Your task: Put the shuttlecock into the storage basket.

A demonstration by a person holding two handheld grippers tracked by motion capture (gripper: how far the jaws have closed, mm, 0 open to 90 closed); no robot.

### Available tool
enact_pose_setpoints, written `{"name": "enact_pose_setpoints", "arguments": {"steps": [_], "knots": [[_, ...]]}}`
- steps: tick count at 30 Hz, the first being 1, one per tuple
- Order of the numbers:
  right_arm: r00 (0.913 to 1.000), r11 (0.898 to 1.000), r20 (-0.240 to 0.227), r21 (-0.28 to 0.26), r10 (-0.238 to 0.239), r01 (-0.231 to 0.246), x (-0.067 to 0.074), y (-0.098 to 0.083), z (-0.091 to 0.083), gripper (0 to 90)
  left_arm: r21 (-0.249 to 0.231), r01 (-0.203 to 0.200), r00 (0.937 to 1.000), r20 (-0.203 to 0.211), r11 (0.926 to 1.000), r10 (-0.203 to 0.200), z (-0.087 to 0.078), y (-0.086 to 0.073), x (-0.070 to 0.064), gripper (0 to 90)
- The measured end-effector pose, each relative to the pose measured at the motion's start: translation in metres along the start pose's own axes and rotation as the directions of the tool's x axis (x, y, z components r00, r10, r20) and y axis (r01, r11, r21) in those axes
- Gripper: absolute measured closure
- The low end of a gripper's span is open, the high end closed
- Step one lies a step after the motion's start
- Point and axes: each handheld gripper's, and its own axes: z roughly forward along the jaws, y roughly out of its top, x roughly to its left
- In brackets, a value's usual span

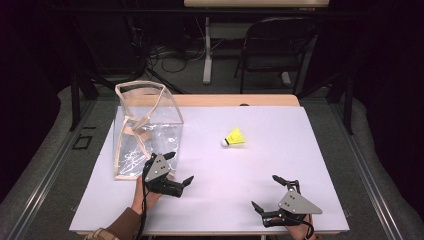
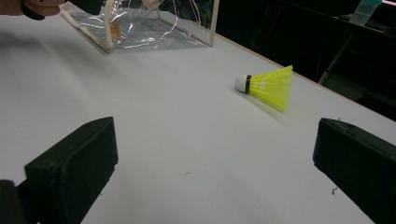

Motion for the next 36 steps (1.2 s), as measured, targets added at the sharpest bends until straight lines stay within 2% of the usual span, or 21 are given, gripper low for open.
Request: {"name": "enact_pose_setpoints", "arguments": {"steps": [22, 36], "knots": [[1.0000, 1.000, 0.000, 0.003, 0.005, -0.005, 0.000, 0.000, 0.000, 0.0, -0.029, 0.034, 0.9990, 0.030, 0.9990, -0.033, 0.023, 0.013, 0.010, 0.0], [1.0000, 1.000, 0.001, 0.004, 0.004, -0.004, -0.001, -0.001, 0.000, 0.0, -0.035, 0.031, 0.9980, 0.056, 0.9989, -0.029, 0.044, 0.023, 0.016, 0.0]]}}
